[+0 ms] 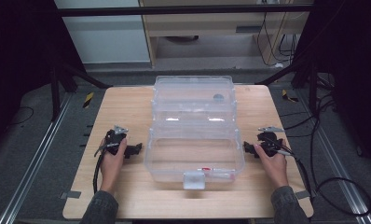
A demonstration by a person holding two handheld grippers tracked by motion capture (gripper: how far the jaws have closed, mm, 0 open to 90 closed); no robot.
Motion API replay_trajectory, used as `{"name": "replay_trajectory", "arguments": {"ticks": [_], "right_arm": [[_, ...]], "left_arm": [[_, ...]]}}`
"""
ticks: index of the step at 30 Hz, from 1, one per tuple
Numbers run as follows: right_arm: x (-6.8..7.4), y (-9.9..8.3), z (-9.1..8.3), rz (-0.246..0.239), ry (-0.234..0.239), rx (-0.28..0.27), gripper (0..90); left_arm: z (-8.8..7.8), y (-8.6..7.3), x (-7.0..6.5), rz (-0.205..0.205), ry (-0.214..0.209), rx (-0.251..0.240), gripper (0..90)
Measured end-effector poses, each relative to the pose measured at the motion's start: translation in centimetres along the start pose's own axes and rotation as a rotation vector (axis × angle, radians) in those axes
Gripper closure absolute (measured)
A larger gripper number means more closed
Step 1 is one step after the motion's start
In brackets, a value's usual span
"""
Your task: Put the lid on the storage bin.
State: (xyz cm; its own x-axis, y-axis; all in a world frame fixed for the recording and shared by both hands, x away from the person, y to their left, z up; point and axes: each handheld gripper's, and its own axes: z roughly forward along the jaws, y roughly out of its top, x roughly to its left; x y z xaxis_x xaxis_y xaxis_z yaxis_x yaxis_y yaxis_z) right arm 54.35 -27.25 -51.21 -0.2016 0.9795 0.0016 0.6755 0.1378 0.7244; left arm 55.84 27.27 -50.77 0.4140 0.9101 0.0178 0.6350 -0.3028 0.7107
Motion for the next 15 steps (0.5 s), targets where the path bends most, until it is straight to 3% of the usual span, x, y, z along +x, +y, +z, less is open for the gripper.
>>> {"name": "replay_trajectory", "arguments": {"ticks": [10,11,13,15], "right_arm": [[0.2,-0.9,-0.9,-0.022,0.027,-0.004,1.7],[0.1,-1.2,-1.3,-0.026,0.03,-0.014,8.3],[0.0,-1.5,-1.9,-0.05,0.037,-0.033,14.9],[0.1,-1.4,-3.2,-0.11,-0.008,-0.052,15.3]], "left_arm": [[-0.9,-0.9,-0.7,0.016,-0.008,-0.003,0.0],[-1.0,-0.9,-0.7,0.02,-0.014,-0.001,0.6],[-1.9,-1.0,-0.8,0.042,-0.013,0.001,5.0],[-3.2,-0.8,-0.8,0.066,-0.012,-0.027,4.2]]}}
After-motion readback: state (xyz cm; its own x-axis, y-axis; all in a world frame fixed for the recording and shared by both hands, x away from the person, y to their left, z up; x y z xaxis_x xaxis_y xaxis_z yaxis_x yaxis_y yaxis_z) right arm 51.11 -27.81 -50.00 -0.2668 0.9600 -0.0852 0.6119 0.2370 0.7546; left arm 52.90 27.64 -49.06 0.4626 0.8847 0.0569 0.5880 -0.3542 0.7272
